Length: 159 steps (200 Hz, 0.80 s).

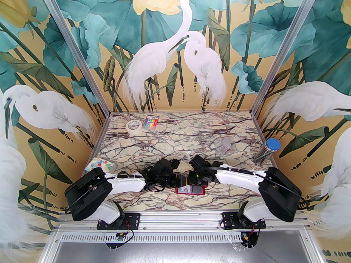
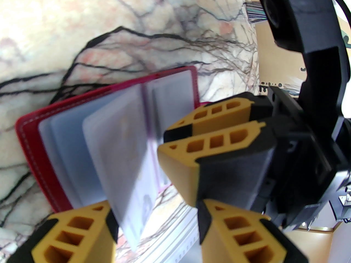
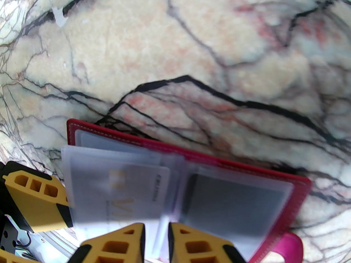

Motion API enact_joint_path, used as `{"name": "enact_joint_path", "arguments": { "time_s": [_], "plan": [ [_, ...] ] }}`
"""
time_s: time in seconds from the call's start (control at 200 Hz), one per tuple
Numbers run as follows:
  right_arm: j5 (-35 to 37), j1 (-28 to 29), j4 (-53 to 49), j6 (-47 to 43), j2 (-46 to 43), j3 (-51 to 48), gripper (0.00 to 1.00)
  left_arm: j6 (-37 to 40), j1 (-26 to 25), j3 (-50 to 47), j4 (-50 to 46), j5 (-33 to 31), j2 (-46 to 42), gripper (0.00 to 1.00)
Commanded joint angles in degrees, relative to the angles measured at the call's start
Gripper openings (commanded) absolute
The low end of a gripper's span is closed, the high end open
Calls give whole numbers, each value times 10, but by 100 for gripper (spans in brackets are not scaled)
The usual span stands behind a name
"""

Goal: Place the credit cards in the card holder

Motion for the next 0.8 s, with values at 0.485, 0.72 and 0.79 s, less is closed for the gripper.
{"name": "enact_joint_path", "arguments": {
  "time_s": [0.485, 0.72, 0.79],
  "plan": [
    [40, -90, -95, -2, -174, -61, 23, 1, -40, 81, 27, 17, 66, 53],
    [32, -131, -125, -16, -232, -83, 24, 3, -46, 104, 31, 23, 97, 53],
    [32, -135, -130, -18, -240, -85, 24, 2, -47, 107, 36, 27, 106, 54]
  ]
}}
